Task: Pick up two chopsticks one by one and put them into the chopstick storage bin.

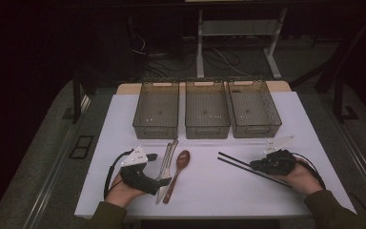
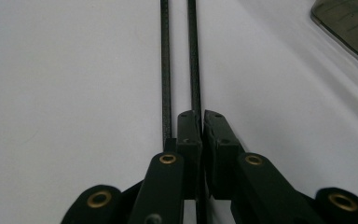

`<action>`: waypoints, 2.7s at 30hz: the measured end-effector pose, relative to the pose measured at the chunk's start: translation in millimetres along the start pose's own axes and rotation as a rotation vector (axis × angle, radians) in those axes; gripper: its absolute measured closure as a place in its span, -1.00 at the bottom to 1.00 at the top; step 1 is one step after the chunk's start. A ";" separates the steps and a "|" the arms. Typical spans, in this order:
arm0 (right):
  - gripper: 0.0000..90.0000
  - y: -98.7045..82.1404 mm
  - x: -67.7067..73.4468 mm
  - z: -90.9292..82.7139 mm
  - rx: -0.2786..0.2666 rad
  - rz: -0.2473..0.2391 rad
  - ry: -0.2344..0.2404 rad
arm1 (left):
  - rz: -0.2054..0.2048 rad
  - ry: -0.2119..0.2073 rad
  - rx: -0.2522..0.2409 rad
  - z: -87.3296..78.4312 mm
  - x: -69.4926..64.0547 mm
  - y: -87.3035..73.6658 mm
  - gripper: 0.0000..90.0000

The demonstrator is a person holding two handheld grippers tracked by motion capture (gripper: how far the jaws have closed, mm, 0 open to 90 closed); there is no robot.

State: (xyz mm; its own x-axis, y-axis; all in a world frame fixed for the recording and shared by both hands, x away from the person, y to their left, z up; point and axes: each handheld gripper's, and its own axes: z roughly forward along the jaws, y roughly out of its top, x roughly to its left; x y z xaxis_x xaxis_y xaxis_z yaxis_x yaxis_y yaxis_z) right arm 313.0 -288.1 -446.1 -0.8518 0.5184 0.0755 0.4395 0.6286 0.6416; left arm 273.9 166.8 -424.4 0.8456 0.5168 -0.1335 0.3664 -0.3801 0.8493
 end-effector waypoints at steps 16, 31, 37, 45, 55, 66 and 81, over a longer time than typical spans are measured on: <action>0.89 -0.4 -0.9 -0.6 -0.005 0.004 0.008 | -0.001 0.003 -0.002 -1.1 0.2 0.2 -1.00; 0.89 0.3 -6.2 -11.1 -0.060 0.030 0.027 | 0.001 0.003 -0.001 -1.5 0.2 0.4 -1.00; 0.89 3.4 -6.3 -18.3 -0.087 0.036 0.034 | 0.002 0.004 -0.002 -1.6 0.4 0.4 -1.00; 0.89 19.2 -3.2 -28.7 -0.140 0.034 0.060 | -0.002 0.008 -0.006 -1.3 0.9 0.2 -1.00; 0.89 62.1 0.5 -36.1 -0.193 0.023 0.054 | 0.004 0.003 -0.008 -1.0 1.0 1.0 -1.00; 0.89 118.7 2.8 -28.9 -0.220 0.051 0.003 | 0.012 -0.005 -0.001 2.0 -0.5 1.6 -1.00; 0.89 196.3 -0.6 15.8 -0.203 0.096 -0.023 | 0.014 -0.009 -0.005 2.0 -1.0 1.9 -1.00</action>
State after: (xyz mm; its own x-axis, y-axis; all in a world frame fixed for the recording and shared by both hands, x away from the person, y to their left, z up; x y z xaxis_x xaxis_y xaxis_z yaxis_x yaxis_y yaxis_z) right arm 404.3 -155.8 -332.3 -0.8012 0.5846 0.1276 0.4499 0.4478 0.7727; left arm 274.5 164.0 -423.7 0.8542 0.5045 -0.1259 0.3525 -0.3838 0.8535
